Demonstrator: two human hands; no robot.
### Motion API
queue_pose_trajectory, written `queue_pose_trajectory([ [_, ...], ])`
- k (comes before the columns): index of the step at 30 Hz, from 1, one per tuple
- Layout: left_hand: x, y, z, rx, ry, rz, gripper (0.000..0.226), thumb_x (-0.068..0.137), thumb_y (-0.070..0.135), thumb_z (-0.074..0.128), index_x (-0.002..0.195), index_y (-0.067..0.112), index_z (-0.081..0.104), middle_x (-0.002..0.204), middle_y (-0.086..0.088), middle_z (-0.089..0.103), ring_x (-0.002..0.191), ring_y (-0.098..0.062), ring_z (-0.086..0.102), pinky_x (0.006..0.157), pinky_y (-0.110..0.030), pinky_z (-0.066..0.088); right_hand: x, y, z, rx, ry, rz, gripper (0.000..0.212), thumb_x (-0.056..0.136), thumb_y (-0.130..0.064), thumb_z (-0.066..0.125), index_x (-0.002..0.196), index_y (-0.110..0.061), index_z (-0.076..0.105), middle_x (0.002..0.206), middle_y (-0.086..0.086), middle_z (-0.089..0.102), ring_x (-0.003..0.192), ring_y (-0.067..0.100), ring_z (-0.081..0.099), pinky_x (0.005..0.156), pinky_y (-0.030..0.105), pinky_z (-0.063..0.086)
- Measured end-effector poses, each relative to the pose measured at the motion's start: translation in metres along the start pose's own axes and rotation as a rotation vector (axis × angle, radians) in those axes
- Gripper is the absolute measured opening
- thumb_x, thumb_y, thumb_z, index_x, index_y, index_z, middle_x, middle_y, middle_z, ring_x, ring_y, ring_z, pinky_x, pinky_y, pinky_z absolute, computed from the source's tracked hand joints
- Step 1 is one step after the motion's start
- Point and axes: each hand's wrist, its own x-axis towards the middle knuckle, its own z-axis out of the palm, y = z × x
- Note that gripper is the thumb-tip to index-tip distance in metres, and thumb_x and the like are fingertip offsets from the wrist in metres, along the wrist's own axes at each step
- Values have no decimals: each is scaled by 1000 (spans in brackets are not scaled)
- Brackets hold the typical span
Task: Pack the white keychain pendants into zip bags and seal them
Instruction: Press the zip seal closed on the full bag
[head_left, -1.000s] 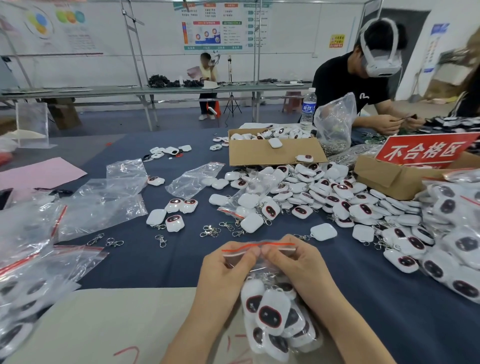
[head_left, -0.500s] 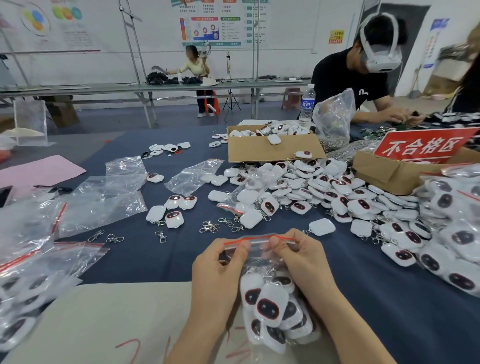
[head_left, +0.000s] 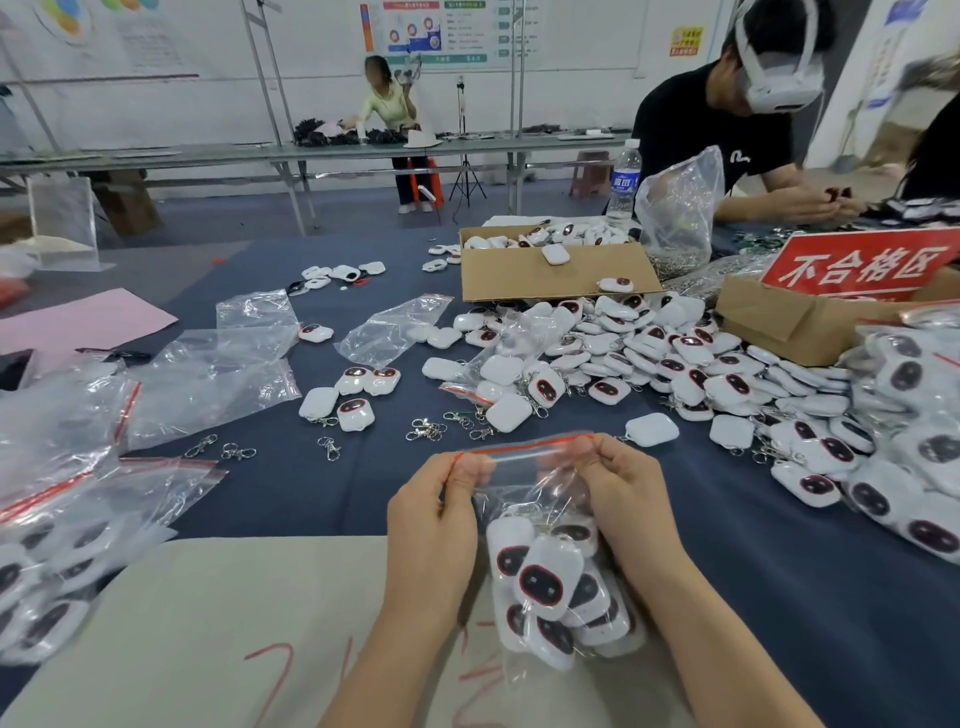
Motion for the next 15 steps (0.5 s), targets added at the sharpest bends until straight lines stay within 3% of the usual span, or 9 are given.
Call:
queue_pose_trajectory([
  [2,1,1,0,-8,-17,-1,29,105,25,52,86,28,73,85,19,75,79,4,66,70,-8,47,1,-2,1,29,-7,-4,29,101,-2,50,84,-6,73,68,2,74,53,8,66,46,17,49],
  [5,2,1,-2,-43,-65,-3,33,106,28,50,83,30,74,85,16,76,75,5,65,69,-9,48,2,-3,2,77,-20,-3,32,105,-24,52,84,-16,75,89,9,78,72,24,72,64,32,60],
  [9,5,4,-6,-132,-33,5,31,104,31,50,85,29,74,78,8,74,67,1,63,64,-12,49,-4,-5,1,168,-188,-10,25,100,-44,54,107,-28,72,106,9,77,92,29,75,79,37,61],
  [12,0,13,-5,-390,-8,-117,31,99,40,55,83,21,74,81,-1,75,73,-14,70,72,-36,58,-14,-14,1,92,-325,16,36,92,-55,62,120,-33,66,115,3,75,105,23,73,93,39,57],
  [15,-2,27,-8,-656,62,-197,33,94,42,58,78,20,76,84,-10,77,73,-23,76,62,-38,61,-31,-23,3,-77,-485,66,45,80,-59,73,120,-39,66,117,-6,74,108,11,71,95,31,55],
])
